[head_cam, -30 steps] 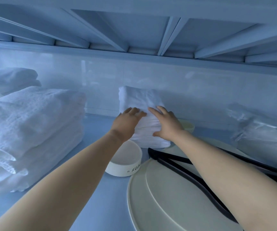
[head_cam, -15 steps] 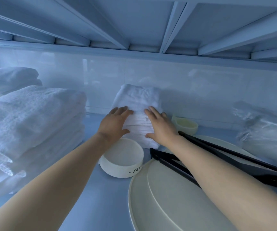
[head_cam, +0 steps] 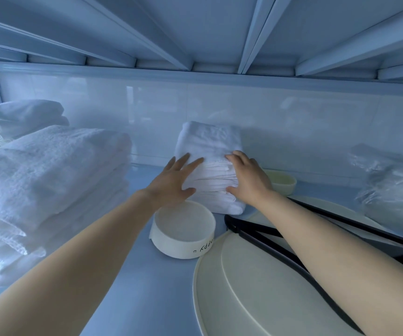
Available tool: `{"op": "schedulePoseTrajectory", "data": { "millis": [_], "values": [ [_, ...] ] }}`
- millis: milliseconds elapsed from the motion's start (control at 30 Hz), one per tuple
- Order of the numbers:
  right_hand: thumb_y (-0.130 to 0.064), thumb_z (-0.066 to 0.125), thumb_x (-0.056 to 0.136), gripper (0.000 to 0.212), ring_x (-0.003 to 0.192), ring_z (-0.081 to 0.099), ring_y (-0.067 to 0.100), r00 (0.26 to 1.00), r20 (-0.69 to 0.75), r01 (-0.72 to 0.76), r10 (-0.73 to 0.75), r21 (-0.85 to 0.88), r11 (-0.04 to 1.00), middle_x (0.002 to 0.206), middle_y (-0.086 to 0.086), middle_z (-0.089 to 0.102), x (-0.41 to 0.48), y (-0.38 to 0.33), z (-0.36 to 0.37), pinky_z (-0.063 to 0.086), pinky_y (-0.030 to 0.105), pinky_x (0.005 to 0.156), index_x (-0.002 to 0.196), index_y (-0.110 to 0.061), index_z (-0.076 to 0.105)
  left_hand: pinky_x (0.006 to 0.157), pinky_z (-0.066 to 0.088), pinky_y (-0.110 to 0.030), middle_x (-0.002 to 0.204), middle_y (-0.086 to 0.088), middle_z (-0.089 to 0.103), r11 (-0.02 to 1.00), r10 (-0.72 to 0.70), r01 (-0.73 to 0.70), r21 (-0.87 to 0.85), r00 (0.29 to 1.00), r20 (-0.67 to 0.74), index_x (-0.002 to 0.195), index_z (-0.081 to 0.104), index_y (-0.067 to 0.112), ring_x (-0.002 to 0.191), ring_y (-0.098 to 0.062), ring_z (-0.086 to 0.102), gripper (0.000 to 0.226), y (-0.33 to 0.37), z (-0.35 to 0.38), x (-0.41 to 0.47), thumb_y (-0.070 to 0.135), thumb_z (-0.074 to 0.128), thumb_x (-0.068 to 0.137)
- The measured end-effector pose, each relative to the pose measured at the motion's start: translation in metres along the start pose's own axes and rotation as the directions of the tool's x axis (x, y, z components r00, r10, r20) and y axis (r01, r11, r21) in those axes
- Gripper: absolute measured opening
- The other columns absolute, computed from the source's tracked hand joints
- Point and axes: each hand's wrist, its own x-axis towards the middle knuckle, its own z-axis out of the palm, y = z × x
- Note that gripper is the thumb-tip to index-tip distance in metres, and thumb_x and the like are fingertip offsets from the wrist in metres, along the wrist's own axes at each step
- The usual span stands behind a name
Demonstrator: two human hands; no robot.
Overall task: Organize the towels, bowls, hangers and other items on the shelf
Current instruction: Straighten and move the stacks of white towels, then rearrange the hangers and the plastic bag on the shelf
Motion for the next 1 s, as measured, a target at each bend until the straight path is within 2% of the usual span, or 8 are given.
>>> {"op": "schedulePoseTrajectory", "data": {
  "millis": [133, 267, 367, 433, 533, 667, 867, 1000],
  "values": [
    [-0.034, 0.074, 0.075, 0.089, 0.132, 0.029, 0.027, 0.998, 0.047, 0.040, -0.043, 0.052, 0.998, 0.154, -0.005, 0.012, -0.011, 0.000, -0.005, 0.038, 0.041, 0.103, 0.144, -0.023, 0.021, 0.115, 0.008, -0.029, 0.158, 0.000, 0.006, 0.998, 0.032, -0.038, -0.059, 0.995, -0.092, 0.146, 0.016, 0.038, 0.145, -0.021, 0.003, 0.069, 0.001, 0.000, -0.015, 0.030, 0.056, 0.090],
    [-0.035, 0.069, 0.080, 0.077, 0.139, 0.019, 0.019, 0.985, -0.039, 0.172, -0.169, 0.082, 0.982, 0.154, -0.002, 0.018, -0.035, -0.021, -0.008, 0.023, 0.033, 0.113, 0.143, -0.017, 0.029, 0.106, 0.031, -0.027, 0.154, 0.005, 0.021, 0.982, 0.023, -0.056, -0.179, 0.983, -0.184, 0.139, 0.041, 0.031, 0.137, -0.016, 0.030, 0.052, -0.009, 0.002, -0.047, 0.027, 0.058, 0.090],
    [-0.037, 0.067, 0.082, 0.065, 0.138, 0.025, 0.011, 0.974, 0.034, 0.213, -0.222, 0.178, 0.961, 0.150, -0.006, 0.029, -0.052, -0.050, -0.008, 0.020, 0.021, 0.108, 0.138, -0.020, 0.039, 0.093, 0.035, -0.011, 0.136, 0.006, 0.044, 0.951, 0.015, -0.081, -0.298, 0.976, -0.218, 0.123, 0.059, 0.024, 0.124, -0.011, 0.045, 0.032, -0.013, 0.004, -0.070, 0.021, 0.058, 0.091],
    [-0.038, 0.067, 0.082, 0.059, 0.133, 0.033, 0.008, 0.969, 0.100, 0.197, -0.228, 0.252, 0.947, 0.144, -0.007, 0.038, -0.063, -0.072, -0.006, 0.024, 0.019, 0.107, 0.135, -0.022, 0.045, 0.084, 0.030, 0.002, 0.118, 0.006, 0.054, 0.932, 0.054, -0.125, -0.341, 0.976, -0.211, 0.111, 0.067, 0.017, 0.113, -0.011, 0.053, 0.023, -0.015, 0.001, -0.081, 0.014, 0.060, 0.089],
    [-0.042, 0.064, 0.083, 0.052, 0.122, 0.044, 0.006, 0.965, 0.141, 0.167, -0.221, 0.319, 0.933, 0.132, -0.008, 0.049, -0.078, -0.101, 0.001, 0.033, 0.020, 0.103, 0.128, -0.022, 0.052, 0.084, 0.024, 0.006, 0.114, 0.004, 0.055, 0.937, 0.124, -0.153, -0.315, 0.986, -0.111, 0.106, 0.069, 0.017, 0.106, -0.005, 0.051, 0.019, -0.019, -0.004, -0.091, 0.016, 0.060, 0.089],
    [-0.057, 0.066, 0.074, 0.066, 0.122, 0.043, 0.006, 0.971, 0.185, 0.105, -0.154, 0.247, 0.963, 0.134, -0.010, 0.045, -0.098, -0.116, 0.011, 0.038, 0.027, 0.101, 0.130, -0.026, 0.049, 0.084, 0.030, -0.004, 0.115, 0.003, 0.057, 0.936, 0.176, -0.193, -0.293, 0.981, -0.084, 0.106, 0.068, 0.020, 0.107, -0.007, 0.053, 0.019, -0.020, -0.005, -0.095, 0.019, 0.059, 0.089],
    [-0.044, 0.078, 0.067, 0.068, 0.120, 0.047, 0.009, 0.993, 0.120, -0.015, -0.007, 0.181, 0.983, 0.133, -0.007, 0.050, -0.115, -0.110, 0.013, 0.035, 0.020, 0.101, 0.126, -0.019, 0.056, 0.090, 0.036, -0.018, 0.117, 0.000, 0.058, 0.932, 0.196, -0.195, -0.304, 0.980, -0.026, 0.109, 0.066, 0.020, 0.110, -0.014, 0.054, 0.022, -0.017, -0.002, -0.094, 0.020, 0.058, 0.089],
    [-0.043, 0.081, 0.065, 0.062, 0.118, 0.048, 0.004, 0.997, 0.039, -0.080, 0.073, 0.245, 0.966, 0.129, -0.011, 0.055, -0.124, -0.113, 0.018, 0.026, 0.006, 0.095, 0.120, -0.022, 0.061, 0.080, 0.028, -0.001, 0.113, 0.012, 0.053, 0.933, 0.214, -0.199, -0.300, 0.977, 0.017, 0.109, 0.064, 0.030, 0.111, -0.004, 0.049, 0.030, -0.017, 0.001, -0.097, 0.041, 0.065, 0.081]
  ]
}}
